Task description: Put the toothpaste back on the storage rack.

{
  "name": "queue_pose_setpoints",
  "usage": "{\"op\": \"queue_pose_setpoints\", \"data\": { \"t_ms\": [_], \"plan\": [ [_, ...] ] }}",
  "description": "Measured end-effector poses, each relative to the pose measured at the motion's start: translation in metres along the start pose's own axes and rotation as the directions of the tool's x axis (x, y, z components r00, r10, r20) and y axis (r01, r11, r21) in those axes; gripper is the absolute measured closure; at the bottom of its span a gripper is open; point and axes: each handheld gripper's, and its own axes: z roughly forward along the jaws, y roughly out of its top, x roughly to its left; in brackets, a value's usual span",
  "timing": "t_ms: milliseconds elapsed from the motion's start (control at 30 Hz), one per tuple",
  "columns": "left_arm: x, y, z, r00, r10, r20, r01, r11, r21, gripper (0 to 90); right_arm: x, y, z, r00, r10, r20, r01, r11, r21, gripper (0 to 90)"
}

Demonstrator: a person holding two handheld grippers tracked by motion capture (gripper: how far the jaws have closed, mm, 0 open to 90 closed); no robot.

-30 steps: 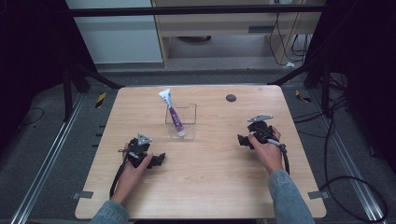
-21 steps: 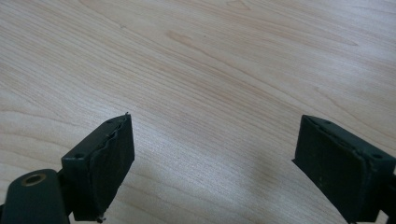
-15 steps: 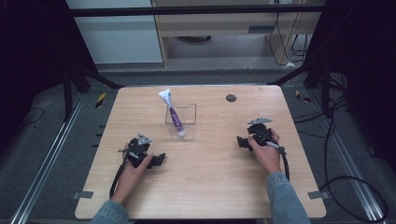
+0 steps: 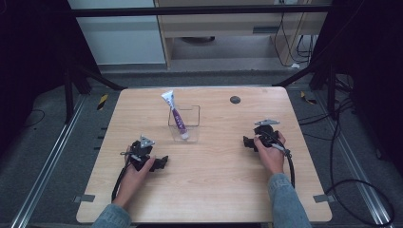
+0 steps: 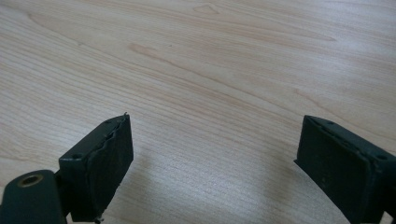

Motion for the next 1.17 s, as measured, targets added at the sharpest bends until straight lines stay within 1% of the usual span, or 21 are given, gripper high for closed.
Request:
{"op": "queue_pose_setpoints", "data": {
  "t_ms": [100,167,400,467,667,800,900,967,1033,1067,1167],
  "plan": [
    [0.0,0.0,0.0,1.0,0.0,0.0,0.0,1.0,0.0,0.0,-0.001,-0.001,0.002,1.0,0.006,0.006,-0.006,1.0,-0.001,10.5],
    [0.0,0.0,0.0,1.0,0.0,0.0,0.0,1.0,0.0,0.0,-0.002,-0.002,0.004,0.9997,0.021,0.009,-0.021,1.0,-0.002,10.1],
    [0.0,0.0,0.0,1.0,0.0,0.0,0.0,1.0,0.0,0.0,-0.003,-0.004,0.008,0.9987,0.048,0.017,-0.048,0.999,0.0,9.4],
    [0.0,0.0,0.0,1.0,0.0,0.0,0.0,1.0,0.0,0.0,-0.003,-0.004,0.009,0.9986,0.048,0.022,-0.048,0.999,-0.001,9.1],
    [0.0,0.0,0.0,1.0,0.0,0.0,0.0,1.0,0.0,0.0,-0.003,-0.004,0.011,0.9972,0.07,0.028,-0.069,0.998,-0.009,7.9],
    [0.0,0.0,0.0,1.0,0.001,0.0,-0.001,1.0,0.0,0.0,-0.002,-0.004,0.011,0.9968,0.072,0.036,-0.071,0.997,-0.007,7.2],
    [0.0,0.0,0.0,1.0,0.0,0.0,0.0,1.0,0.0,0.0,-0.001,-0.003,0.012,0.9968,0.072,0.037,-0.072,0.997,-0.001,4.1],
    [0.0,0.0,0.0,1.0,0.0,0.0,0.0,1.0,0.0,0.0,-0.001,-0.003,0.012,0.995,0.087,0.049,-0.087,0.996,0.006,1.3],
    [0.0,0.0,0.0,1.0,0.0,0.0,0.0,1.0,0.0,0.0,0.001,-0.002,0.014,0.9894,0.119,0.083,-0.12,0.993,0.008,0.2],
    [0.0,0.0,0.0,1.0,0.0,0.0,0.0,1.0,0.0,0.0,0.002,-0.002,0.014,0.9876,0.127,0.092,-0.129,0.992,0.01,0.2],
    [0.0,0.0,0.0,1.0,0.0,0.0,0.0,1.0,0.0,0.0,0.002,-0.002,0.014,0.9875,0.127,0.094,-0.128,0.992,0.01,0.2]
  ]
}}
